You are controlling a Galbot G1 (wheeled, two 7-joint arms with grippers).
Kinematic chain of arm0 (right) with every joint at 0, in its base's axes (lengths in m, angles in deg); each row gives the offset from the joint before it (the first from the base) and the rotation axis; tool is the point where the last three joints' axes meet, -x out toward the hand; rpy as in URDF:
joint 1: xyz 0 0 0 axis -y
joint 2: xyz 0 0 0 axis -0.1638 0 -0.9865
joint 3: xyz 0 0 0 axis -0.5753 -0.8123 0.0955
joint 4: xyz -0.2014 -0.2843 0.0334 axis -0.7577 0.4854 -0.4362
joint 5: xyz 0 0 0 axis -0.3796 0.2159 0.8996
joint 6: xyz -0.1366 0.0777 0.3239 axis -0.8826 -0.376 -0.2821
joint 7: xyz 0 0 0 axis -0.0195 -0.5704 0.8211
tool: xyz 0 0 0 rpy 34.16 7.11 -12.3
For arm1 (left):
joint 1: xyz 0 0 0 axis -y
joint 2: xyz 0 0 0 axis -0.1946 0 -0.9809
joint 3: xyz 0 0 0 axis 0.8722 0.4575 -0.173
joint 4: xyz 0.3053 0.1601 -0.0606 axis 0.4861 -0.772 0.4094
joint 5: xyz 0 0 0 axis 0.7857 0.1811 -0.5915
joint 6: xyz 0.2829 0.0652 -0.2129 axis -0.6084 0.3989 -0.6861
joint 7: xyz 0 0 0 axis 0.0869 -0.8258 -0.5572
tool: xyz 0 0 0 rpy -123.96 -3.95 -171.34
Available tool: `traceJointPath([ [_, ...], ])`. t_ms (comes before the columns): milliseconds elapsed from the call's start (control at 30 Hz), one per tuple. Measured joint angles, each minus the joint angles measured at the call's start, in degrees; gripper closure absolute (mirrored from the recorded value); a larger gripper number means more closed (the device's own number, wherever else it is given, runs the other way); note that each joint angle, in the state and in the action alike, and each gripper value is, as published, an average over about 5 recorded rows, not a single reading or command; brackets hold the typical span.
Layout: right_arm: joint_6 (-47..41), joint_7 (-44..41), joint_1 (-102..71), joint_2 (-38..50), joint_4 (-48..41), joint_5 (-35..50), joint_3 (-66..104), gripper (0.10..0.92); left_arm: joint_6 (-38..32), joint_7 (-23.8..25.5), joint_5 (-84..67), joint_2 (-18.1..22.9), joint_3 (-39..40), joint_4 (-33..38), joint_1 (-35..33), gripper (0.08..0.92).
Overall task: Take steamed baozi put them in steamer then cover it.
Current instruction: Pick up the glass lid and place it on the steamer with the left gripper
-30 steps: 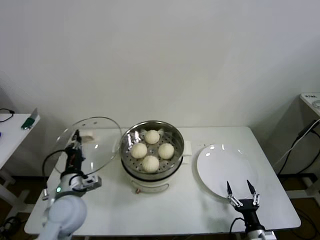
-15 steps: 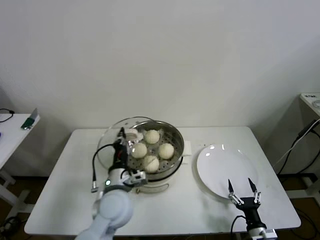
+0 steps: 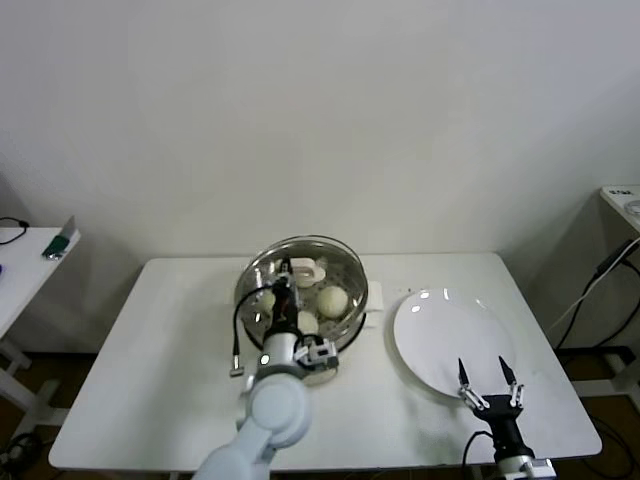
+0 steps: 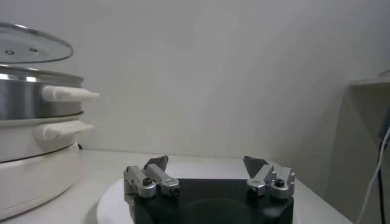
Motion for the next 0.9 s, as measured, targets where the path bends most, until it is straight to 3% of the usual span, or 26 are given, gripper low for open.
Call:
traceJointPath([
  [900,0.34,0.26,0.18,-0.31,0.26,-0.33,0.44,0.203,-1.03,-0.73,3.38,1.01,0.73,-5.09,0.89,0.862],
])
